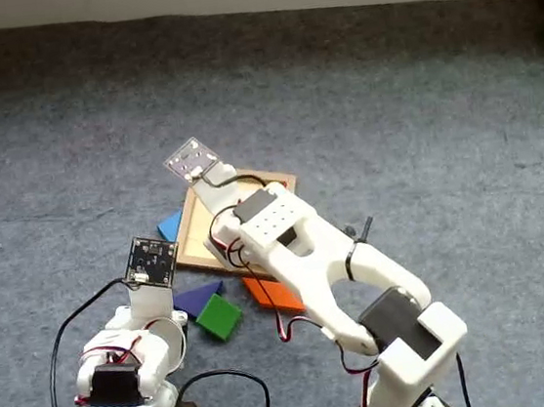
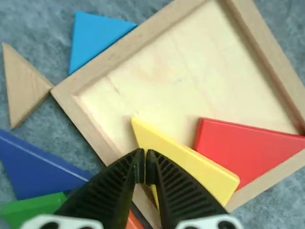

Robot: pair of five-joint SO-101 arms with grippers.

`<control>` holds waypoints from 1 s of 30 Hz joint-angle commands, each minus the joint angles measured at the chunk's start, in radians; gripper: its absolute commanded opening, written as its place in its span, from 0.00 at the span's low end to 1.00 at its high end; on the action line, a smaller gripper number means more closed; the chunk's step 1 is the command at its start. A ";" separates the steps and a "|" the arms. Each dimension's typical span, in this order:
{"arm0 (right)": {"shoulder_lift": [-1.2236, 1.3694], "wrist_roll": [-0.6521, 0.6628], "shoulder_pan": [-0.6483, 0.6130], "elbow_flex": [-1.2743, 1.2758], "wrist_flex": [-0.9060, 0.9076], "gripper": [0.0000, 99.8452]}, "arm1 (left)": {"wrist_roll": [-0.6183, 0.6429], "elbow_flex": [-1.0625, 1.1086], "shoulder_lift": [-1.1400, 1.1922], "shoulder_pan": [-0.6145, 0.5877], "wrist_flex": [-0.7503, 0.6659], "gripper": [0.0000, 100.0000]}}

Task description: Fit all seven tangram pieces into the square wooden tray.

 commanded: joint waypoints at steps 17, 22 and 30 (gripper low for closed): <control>-0.237 0.000 0.151 0.047 0.113 0.03 | 0.008 0.019 -0.008 -0.015 0.005 0.01; -0.114 0.000 0.157 0.065 0.067 0.03 | 0.008 0.019 -0.008 -0.015 0.005 0.01; 0.031 0.000 0.116 -0.015 0.059 0.03 | 0.008 0.019 -0.008 -0.015 0.005 0.01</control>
